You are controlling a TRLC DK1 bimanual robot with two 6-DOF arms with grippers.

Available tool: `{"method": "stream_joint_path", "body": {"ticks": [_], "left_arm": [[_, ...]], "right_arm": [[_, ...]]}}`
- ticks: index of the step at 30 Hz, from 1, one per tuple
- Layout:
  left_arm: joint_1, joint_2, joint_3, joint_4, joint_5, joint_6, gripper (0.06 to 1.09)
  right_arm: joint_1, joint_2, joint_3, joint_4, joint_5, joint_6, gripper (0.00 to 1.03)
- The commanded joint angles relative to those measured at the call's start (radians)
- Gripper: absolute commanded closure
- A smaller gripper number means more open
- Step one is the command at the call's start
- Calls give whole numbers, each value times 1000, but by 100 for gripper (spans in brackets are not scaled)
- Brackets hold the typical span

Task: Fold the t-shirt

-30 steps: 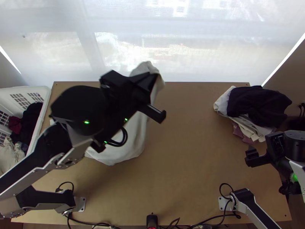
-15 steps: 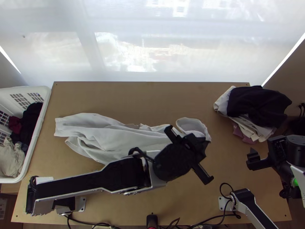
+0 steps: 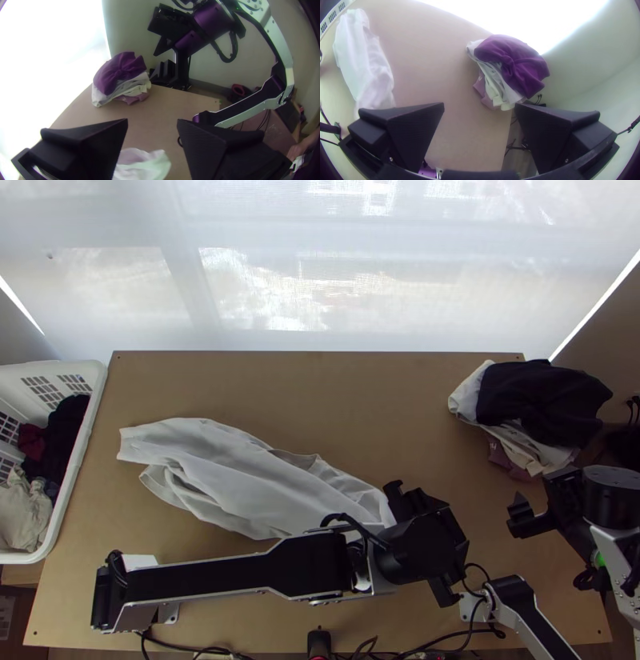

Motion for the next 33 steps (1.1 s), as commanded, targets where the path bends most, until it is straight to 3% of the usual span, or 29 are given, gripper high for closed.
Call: {"method": "stream_joint_path", "body": {"ticks": [1, 10, 23, 30, 33], "left_arm": [[38, -18, 17, -65, -130, 285, 11], [271, -144, -53, -123, -170, 309, 11], [789, -320, -241, -120, -165, 268, 11], [1012, -474, -390, -128, -145, 246, 11], [1073, -546, -454, -135, -142, 239, 11]], "right_arm": [[28, -4, -90, 97, -11, -9, 5], [126, 141, -110, 268, -61, 34, 5], [336, 456, -74, 490, -104, 6, 5], [447, 697, 7, 593, -258, 25, 5], [465, 819, 57, 614, -368, 32, 6]]}}
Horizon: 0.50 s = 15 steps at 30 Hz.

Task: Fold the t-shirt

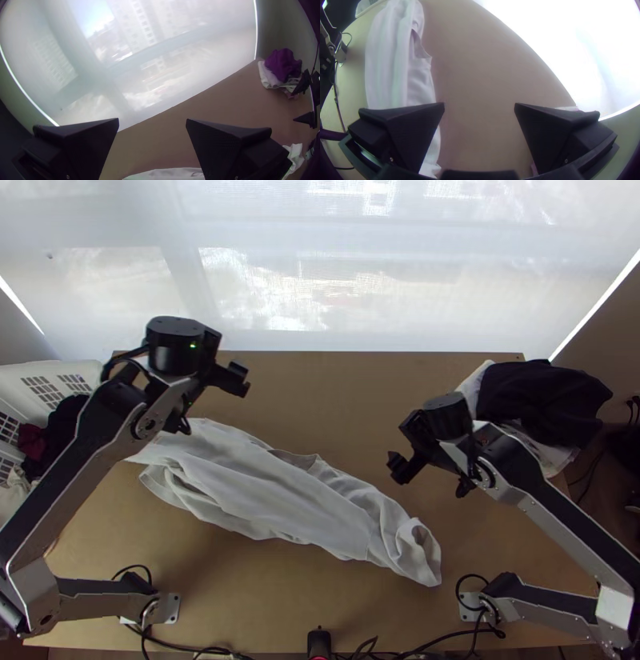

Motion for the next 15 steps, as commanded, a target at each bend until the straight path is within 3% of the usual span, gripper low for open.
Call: {"method": "stream_joint_path", "body": {"ticks": [1, 15], "left_arm": [[202, -167, -158, -14, 21, -28, 11], [377, -457, -459, -68, 50, -81, 11]], "right_arm": [[85, 273, 100, 68, -189, 17, 6], [217, 596, 224, 97, -258, 17, 7]]}}
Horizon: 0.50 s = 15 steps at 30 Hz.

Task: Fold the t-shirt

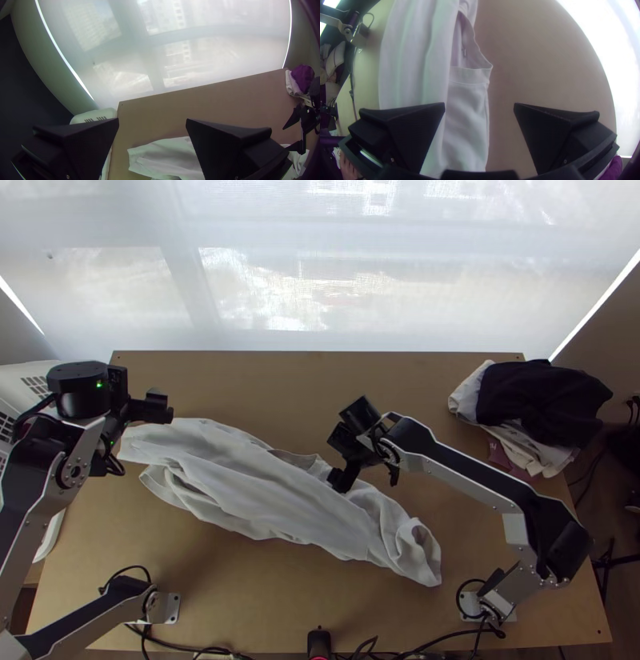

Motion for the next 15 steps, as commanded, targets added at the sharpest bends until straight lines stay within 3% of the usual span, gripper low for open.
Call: {"method": "stream_joint_path", "body": {"ticks": [1, 3, 15], "left_arm": [[74, -118, -117, -33, 12, -14, 11], [80, -127, -120, -39, 12, -14, 11], [111, -172, -153, -75, 12, -24, 11]], "right_arm": [[57, 145, 48, 33, -27, -1, 7], [57, 174, 63, 36, -34, -1, 12], [33, 292, 137, 85, -41, 1, 15]]}}
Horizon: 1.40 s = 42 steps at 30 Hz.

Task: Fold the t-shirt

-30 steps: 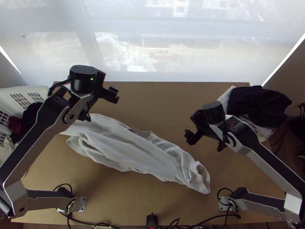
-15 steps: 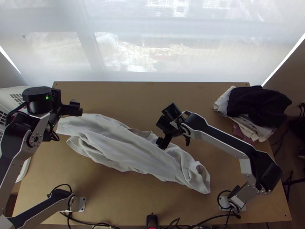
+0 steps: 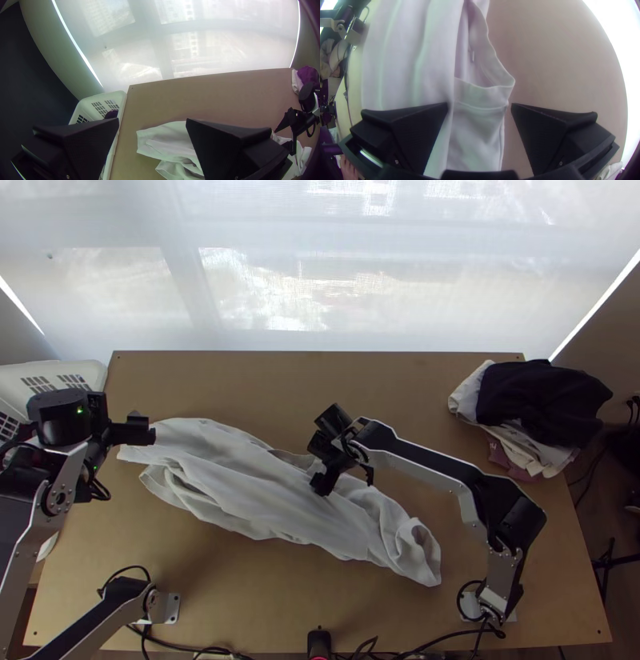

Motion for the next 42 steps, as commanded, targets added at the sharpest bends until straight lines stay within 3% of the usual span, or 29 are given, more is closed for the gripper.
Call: {"method": "stream_joint_path", "body": {"ticks": [1, 4, 13, 30, 42], "left_arm": [[21, -40, -38, -19, 1, -6, 11], [24, -53, -54, -21, 1, -6, 11], [27, -60, -69, -21, 9, -14, 11], [37, -71, -87, -14, 30, -29, 11], [24, -100, -121, -56, 95, -43, 11]], "right_arm": [[-14, 84, 58, 21, -5, 3, 16], [-19, 110, 89, 21, -11, 0, 29], [-36, 118, 111, 21, -44, -53, 100], [-186, 41, 212, 30, -42, -25, 100], [-327, 32, 404, 33, -5, -8, 100]]}}
